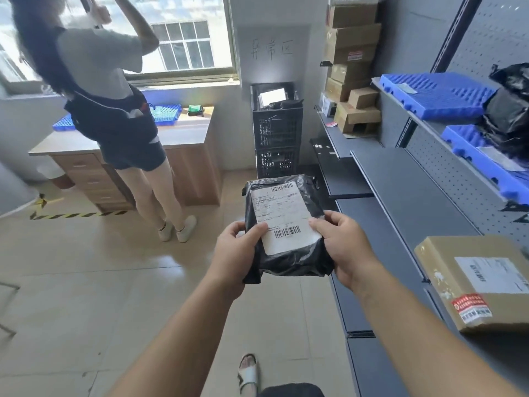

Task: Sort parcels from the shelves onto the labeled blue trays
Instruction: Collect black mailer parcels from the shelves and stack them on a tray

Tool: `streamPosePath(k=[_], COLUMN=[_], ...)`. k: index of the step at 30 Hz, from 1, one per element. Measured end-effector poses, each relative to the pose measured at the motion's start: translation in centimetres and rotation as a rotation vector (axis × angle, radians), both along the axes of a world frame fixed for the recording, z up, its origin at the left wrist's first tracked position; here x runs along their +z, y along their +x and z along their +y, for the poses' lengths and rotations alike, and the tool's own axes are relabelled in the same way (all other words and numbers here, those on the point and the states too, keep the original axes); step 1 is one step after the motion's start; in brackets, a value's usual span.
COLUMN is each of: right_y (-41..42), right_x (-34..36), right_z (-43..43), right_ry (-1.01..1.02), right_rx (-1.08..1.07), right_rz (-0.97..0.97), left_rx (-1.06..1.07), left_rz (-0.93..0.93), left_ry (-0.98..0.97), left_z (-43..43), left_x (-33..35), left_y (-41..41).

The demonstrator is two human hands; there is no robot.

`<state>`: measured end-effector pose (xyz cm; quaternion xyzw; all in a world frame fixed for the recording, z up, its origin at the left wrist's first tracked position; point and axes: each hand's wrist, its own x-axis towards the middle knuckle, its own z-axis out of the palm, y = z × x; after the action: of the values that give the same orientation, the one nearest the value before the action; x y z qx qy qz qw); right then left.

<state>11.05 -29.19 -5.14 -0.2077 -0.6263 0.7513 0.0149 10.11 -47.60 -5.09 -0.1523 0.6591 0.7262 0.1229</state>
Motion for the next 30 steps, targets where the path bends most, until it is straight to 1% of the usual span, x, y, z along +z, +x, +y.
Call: streamPosePath(k=[4,8,14,18,21,25,30], right_y=[-6.3,-11.4,-16.1,-17.2,-17.8,-18.0,-17.6], right_x=[-0.4,0.8,2.3,3.1,4.3,6.5,9.0], right_z=[0.5,1.5,4.0,6.5,9.1,13.0,17.1], right_ry=[0.003,0.015,0.092,0.133,0.194,0.266,0.314], right_rx=[-0.057,-0.137,-0.293,-0.402,-0.489,-0.541,-0.601], right_rz=[0.007,0.032,0.079,0.087,0.112,0.185,0.262], left_rx=[-0.058,-0.149,-0.303,-0.385,-0.457,-0.516,-0.589], left_rz=[0.012,0.019,0.032,0.047,0.053,0.074,0.13], left_ry=[0.001,0.007,0.006,0.02,0.06,0.15,0.131], left_z=[0.8,1.9,5.0,8.7,12.1,16.8,21.9], left_x=[0.0,1.6,3.5,4.5,5.8,8.3,10.6], left_y=[-7.1,-14.0,-21.8,-24.5,-26.0,-27.4,-28.3])
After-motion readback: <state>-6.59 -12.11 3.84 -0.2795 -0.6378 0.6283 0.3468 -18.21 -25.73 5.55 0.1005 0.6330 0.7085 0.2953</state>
